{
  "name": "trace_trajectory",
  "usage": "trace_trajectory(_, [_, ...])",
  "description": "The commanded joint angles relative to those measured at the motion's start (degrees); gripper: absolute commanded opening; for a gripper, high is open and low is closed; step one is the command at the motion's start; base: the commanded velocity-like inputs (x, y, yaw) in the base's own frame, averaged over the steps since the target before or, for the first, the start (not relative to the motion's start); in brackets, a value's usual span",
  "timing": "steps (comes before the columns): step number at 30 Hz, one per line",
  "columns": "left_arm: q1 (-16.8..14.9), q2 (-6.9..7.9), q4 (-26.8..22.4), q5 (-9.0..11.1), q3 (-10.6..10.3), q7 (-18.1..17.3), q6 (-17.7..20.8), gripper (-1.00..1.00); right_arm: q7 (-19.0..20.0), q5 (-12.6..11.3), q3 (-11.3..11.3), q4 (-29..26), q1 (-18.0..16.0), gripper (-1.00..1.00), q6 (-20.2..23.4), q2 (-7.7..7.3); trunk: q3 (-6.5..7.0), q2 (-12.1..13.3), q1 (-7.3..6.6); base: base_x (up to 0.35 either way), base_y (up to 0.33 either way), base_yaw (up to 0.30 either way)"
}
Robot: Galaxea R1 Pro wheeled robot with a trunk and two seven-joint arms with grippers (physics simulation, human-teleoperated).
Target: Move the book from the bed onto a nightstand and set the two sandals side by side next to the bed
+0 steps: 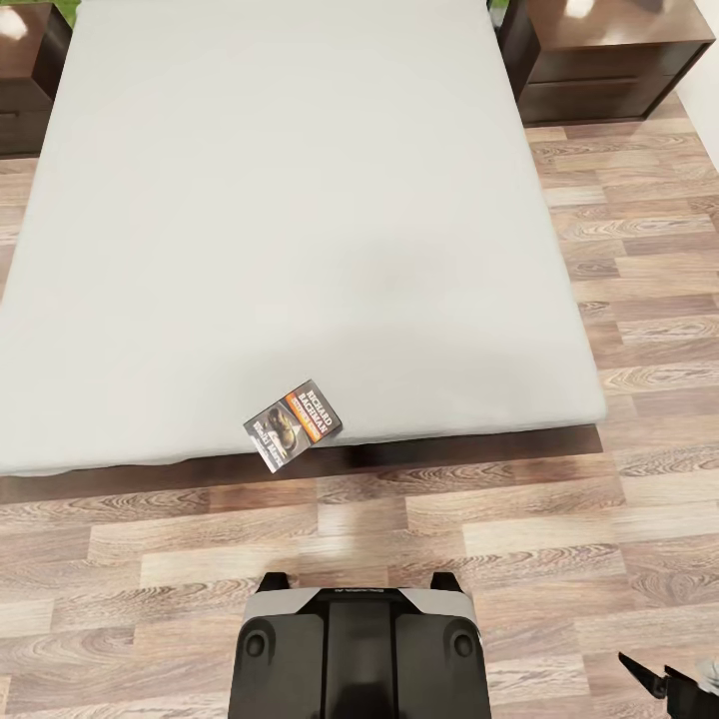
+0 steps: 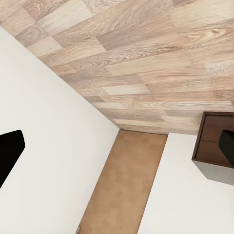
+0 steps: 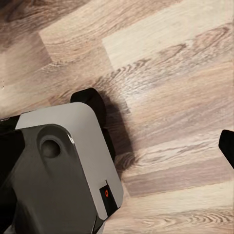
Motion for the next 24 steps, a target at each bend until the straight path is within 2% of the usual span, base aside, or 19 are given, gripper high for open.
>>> trace_trajectory(1, [-0.02,0.0,0.08,-0.6,0.04,0.3,-0.12,1.0,1.37,-0.5,0.28,0.11,-0.23,1.0,-0.19,-0.39,-0.03,-0.04,0.01,-0.009,0.0,0.0])
trace_trajectory(2, [-0.02,0.0,0.08,-0.6,0.04,0.3,-0.12,1.0,1.37,-0.5,0.28,0.11,-0.23,1.0,-0.19,-0.39,-0.03,-0.04,0.01,-0.009,0.0,0.0])
trace_trajectory(5, [-0.01,0.01,0.08,-0.6,0.05,0.26,-0.15,1.0,5.85,-0.52,0.07,0.11,-0.68,1.0,-0.19,-1.34,-0.03,-0.04,0.01,-0.012,0.0,0.0])
trace_trajectory(6, [-0.01,0.01,0.08,-0.6,0.05,0.26,-0.15,1.0,5.85,-0.52,0.07,0.11,-0.68,1.0,-0.19,-1.34,-0.03,-0.04,0.01,-0.011,0.0,0.0])
trace_trajectory(9, [-0.01,-0.03,0.07,-0.6,0.04,0.0,-0.17,1.0,10.89,-0.52,-0.05,0.1,-0.92,1.0,-0.19,-2.02,-0.03,-0.04,0.01,-0.007,0.0,0.0])
trace_trajectory(10, [-0.01,-0.03,0.07,-0.6,0.04,0.0,-0.17,1.0,10.89,-0.52,-0.05,0.1,-0.92,1.0,-0.19,-2.02,-0.03,-0.04,0.01,-0.006,0.0,0.0])
trace_trajectory(13, [-0.01,-0.01,0.08,-0.6,0.04,-0.55,-0.18,1.0,15.66,-0.52,-0.11,0.07,-1.12,1.0,-0.19,-2.51,-0.03,-0.04,0.01,-0.004,0.0,0.0])
trace_trajectory(14, [-0.01,-0.01,0.08,-0.6,0.04,-0.55,-0.18,1.0,15.66,-0.52,-0.11,0.07,-1.12,1.0,-0.19,-2.51,-0.03,-0.04,0.01,-0.003,0.0,0.0])
trace_trajectory(17, [-0.01,0.0,0.05,-0.6,0.07,-1.09,-0.19,1.0,20.79,-0.53,-0.18,0.09,-1.42,1.0,-0.19,-3.09,-0.03,-0.04,0.01,-0.002,0.0,0.0])
trace_trajectory(18, [-0.01,0.0,0.05,-0.6,0.07,-1.09,-0.19,1.0,20.79,-0.53,-0.18,0.09,-1.42,1.0,-0.19,-3.09,-0.03,-0.04,0.01,-0.001,0.0,0.0])
trace_trajectory(20, [-0.01,0.0,0.04,-0.6,0.09,-1.32,-0.19,1.0,24.75,-0.53,-0.34,0.09,-1.55,1.0,-0.17,-3.56,-0.03,-0.04,0.01,-0.001,0.0,0.0])
trace_trajectory(21, [-0.01,0.0,0.04,-0.6,0.09,-1.32,-0.19,1.0,24.75,-0.53,-0.34,0.09,-1.55,1.0,-0.17,-3.56,-0.03,-0.04,0.01,0.0,0.0,0.0])
trace_trajectory(23, [-0.01,0.01,0.02,-0.6,0.08,-1.46,-0.19,1.0,28.94,-0.53,-1.01,0.09,-1.64,1.0,0.1,-4.12,-0.03,-0.04,0.01,-0.007,0.0,0.0])
trace_trajectory(24, [-0.01,0.01,0.02,-0.6,0.08,-1.46,-0.19,1.0,28.94,-0.53,-1.01,0.09,-1.64,1.0,0.1,-4.12,-0.03,-0.04,0.01,-0.009,0.0,0.0])
